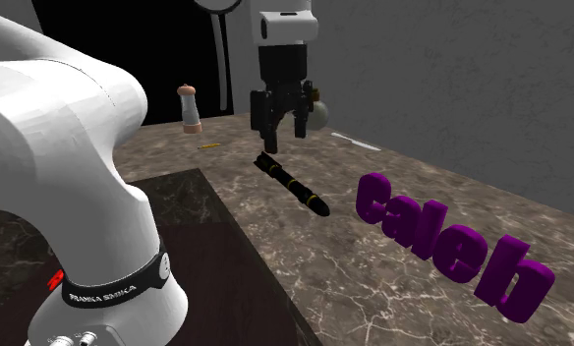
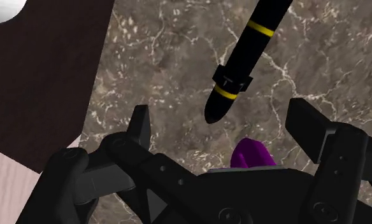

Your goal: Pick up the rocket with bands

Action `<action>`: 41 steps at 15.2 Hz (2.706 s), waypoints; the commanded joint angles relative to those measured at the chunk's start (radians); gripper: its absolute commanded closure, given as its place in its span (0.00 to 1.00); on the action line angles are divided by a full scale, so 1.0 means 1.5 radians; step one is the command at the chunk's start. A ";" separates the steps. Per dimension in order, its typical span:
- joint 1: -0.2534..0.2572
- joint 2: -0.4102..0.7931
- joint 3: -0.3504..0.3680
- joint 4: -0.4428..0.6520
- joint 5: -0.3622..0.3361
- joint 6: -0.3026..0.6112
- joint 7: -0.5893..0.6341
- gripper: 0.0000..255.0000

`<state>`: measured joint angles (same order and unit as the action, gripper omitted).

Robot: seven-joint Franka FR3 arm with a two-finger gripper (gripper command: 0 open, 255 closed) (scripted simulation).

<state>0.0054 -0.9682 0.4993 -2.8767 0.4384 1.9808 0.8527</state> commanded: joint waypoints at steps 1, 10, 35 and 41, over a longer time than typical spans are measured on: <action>0.005 0.028 0.055 -0.016 0.050 0.052 0.073 0.00; -0.063 0.231 0.296 0.016 0.188 0.279 0.336 0.00; -0.062 0.226 0.293 0.017 0.187 0.273 0.336 1.00; -0.046 0.165 0.246 0.037 0.162 0.191 0.341 1.00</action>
<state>-0.0665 -0.7050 0.8817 -2.8274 0.6896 2.2898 1.3640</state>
